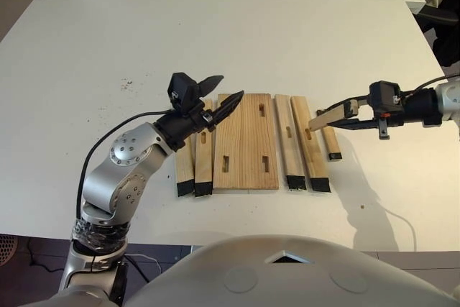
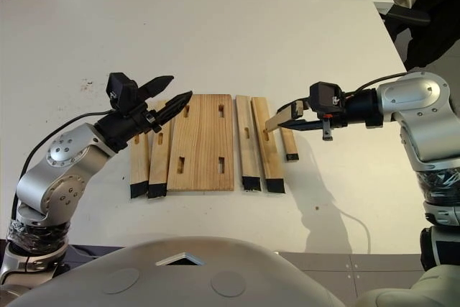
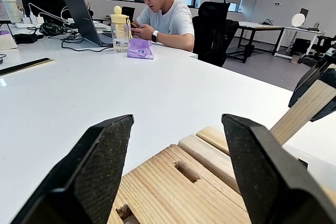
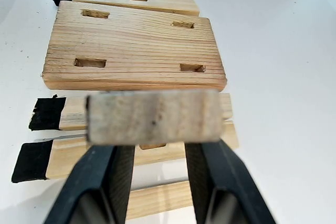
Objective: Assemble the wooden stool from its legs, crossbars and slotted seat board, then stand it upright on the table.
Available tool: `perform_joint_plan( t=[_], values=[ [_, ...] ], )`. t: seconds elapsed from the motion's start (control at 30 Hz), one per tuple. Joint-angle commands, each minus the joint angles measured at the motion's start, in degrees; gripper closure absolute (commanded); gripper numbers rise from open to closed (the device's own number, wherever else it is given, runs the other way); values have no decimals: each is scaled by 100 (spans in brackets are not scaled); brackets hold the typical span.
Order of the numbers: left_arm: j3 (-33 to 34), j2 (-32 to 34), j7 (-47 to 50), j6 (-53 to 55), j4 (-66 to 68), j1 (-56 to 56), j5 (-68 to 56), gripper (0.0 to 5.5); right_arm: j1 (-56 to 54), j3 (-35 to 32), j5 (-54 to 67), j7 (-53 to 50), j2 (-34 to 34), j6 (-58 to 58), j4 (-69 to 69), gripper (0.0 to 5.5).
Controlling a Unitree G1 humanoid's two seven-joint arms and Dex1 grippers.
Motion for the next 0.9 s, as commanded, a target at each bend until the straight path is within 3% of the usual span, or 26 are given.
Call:
perform_joint_plan(
  t=[0.03,0.4,0.9],
  values=[
    [-109,-44,-63,37,-51,31,125,238,76,143,-220,-123,208,-155,77,421],
    [-124,-212,0,162,-160,66,161,238,110,263,-555,-114,378,-584,512,421],
    [-89,-363,198,217,-361,170,192,238,-36,-63,-263,20,210,-207,445,421]
  ],
)
